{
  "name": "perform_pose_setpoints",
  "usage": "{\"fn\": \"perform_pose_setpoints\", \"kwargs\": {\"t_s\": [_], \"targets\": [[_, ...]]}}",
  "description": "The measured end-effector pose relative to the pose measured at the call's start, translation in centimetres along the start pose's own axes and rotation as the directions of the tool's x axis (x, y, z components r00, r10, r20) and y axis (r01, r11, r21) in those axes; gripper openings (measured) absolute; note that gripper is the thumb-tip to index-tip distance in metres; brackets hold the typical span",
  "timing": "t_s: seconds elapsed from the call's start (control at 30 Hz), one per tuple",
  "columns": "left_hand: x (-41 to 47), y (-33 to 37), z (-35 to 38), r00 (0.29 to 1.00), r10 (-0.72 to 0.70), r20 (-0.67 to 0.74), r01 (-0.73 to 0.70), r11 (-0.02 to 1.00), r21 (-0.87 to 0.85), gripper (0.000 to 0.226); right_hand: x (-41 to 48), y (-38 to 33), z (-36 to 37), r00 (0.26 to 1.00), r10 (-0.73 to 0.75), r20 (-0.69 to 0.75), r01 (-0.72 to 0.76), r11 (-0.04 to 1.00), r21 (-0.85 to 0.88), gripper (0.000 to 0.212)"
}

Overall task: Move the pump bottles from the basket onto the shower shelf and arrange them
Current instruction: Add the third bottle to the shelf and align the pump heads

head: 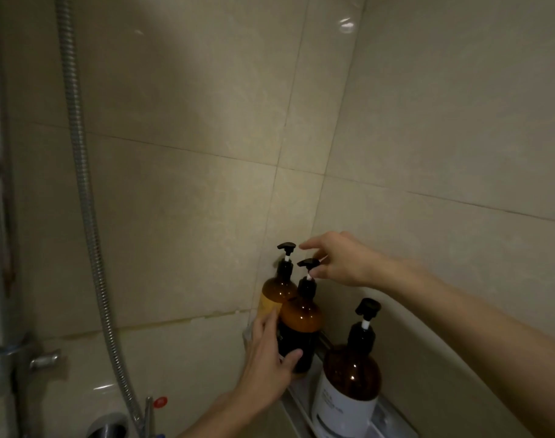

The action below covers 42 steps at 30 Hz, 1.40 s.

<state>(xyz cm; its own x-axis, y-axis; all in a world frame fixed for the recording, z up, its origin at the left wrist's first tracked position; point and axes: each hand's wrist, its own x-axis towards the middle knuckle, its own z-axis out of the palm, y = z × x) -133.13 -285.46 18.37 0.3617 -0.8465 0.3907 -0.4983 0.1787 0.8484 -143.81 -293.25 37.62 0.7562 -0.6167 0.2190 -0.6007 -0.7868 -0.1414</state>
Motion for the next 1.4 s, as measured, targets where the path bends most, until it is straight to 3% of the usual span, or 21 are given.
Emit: {"fn": "perform_pose_setpoints", "kwargs": {"t_s": [0.07, 0.2, 0.33, 0.4, 0.47, 0.6, 0.7, 0.8, 1.0, 1.4], "targets": [[-0.5, 0.5, -0.4, 0.999, 0.021, -0.050, -0.021, 1.000, 0.007, 0.075, -0.7, -0.2, -0.9, 1.000, 0.018, -0.007, -0.018, 1.000, 0.012, 0.056], [-1.1, 1.8, -1.4, 0.970, 0.100, -0.223, -0.128, 0.985, -0.113, 0.041, -3.0, -0.5, -3.6, 1.000, -0.020, -0.013, 0.020, 1.000, -0.017, 0.037], [-2.4, 2.5, -1.7, 0.986, 0.142, -0.088, -0.156, 0.970, -0.185, 0.028, -5.7, -0.9, -6.0, 0.997, -0.029, 0.065, 0.033, 0.998, -0.060, 0.028], [-3.5, 2.4, -1.3, 0.985, 0.169, -0.019, -0.170, 0.974, -0.152, 0.035, -6.9, -1.0, -6.6, 0.996, -0.017, 0.091, 0.021, 0.999, -0.038, 0.030], [-4.5, 2.5, -0.5, 0.984, 0.176, 0.016, -0.174, 0.981, -0.086, 0.055, -8.1, -1.0, -7.0, 0.993, -0.016, 0.117, 0.016, 1.000, 0.005, 0.030], [-6.0, 3.7, 1.5, 0.995, 0.076, 0.067, -0.077, 0.997, 0.022, 0.087, -9.9, -0.7, -6.5, 0.975, -0.013, 0.222, 0.012, 1.000, 0.003, 0.038], [-6.3, 4.1, 2.4, 0.994, 0.010, 0.107, -0.008, 1.000, -0.018, 0.104, -10.7, -0.5, -5.8, 0.973, -0.017, 0.232, 0.017, 1.000, 0.001, 0.044], [-6.3, 3.5, 3.0, 0.987, -0.027, 0.157, 0.037, 0.997, -0.061, 0.101, -10.9, -0.4, -5.3, 0.985, -0.022, 0.173, 0.029, 0.999, -0.035, 0.044], [-5.7, 3.1, 3.4, 0.990, -0.064, 0.124, 0.077, 0.991, -0.107, 0.098, -10.7, -0.5, -3.7, 0.996, -0.075, 0.037, 0.080, 0.988, -0.136, 0.033], [-4.0, 2.7, 1.5, 0.985, -0.023, 0.172, 0.045, 0.991, -0.126, 0.088, -8.5, -1.0, -2.6, 0.993, -0.117, -0.028, 0.114, 0.988, -0.100, 0.032]]}}
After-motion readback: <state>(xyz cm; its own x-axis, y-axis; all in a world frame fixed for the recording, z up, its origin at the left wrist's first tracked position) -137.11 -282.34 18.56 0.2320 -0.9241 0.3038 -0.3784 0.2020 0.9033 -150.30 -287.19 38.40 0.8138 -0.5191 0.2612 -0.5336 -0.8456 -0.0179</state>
